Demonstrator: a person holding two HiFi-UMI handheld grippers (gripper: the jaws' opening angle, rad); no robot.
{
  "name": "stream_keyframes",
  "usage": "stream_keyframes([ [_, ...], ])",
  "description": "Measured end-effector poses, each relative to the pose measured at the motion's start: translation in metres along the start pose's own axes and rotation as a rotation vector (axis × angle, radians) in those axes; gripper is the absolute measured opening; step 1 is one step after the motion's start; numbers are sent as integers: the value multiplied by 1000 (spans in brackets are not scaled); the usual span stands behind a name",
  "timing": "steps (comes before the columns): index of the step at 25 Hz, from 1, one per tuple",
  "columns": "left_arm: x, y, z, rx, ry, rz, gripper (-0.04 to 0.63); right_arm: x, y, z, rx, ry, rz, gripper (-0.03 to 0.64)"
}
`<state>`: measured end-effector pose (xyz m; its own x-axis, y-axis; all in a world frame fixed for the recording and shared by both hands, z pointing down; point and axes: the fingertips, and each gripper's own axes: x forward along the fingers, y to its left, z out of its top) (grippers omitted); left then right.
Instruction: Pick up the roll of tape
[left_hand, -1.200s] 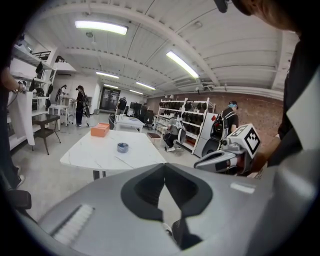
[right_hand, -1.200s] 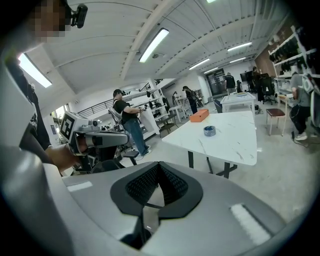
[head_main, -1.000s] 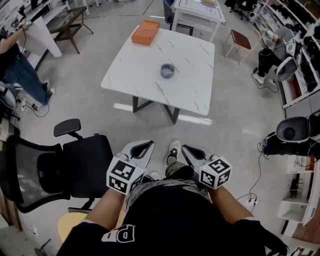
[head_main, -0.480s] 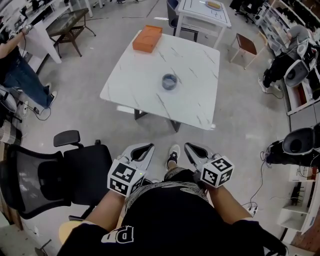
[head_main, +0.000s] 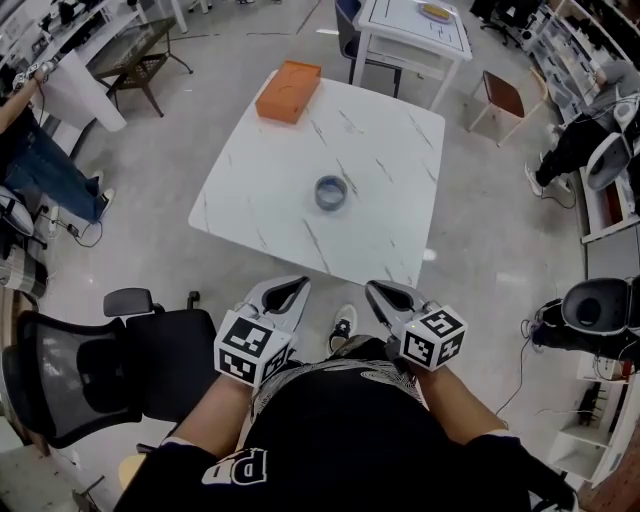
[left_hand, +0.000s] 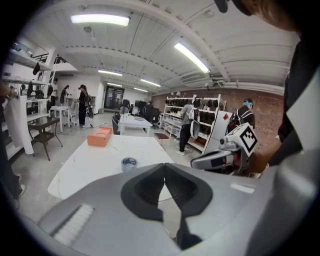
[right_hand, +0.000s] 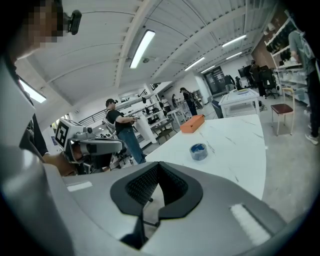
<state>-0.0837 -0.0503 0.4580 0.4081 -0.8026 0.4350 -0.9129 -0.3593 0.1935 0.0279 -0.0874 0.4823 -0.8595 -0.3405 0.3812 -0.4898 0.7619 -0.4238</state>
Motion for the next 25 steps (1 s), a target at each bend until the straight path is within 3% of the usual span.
stream_keyframes([
  [6,52,18,35,16,-10,21,59,21,-45,27,4,12,32,-2],
  [15,99,41,58,29,-2,74,58,49,-91,53,-13,30,76,-2],
  [21,112,63,58,43,16,94,60,59,-100,62,-10,11,63,-2],
  [25,120,77,63,56,27,68,58,64,-107,71,-6,-6,28,-2],
])
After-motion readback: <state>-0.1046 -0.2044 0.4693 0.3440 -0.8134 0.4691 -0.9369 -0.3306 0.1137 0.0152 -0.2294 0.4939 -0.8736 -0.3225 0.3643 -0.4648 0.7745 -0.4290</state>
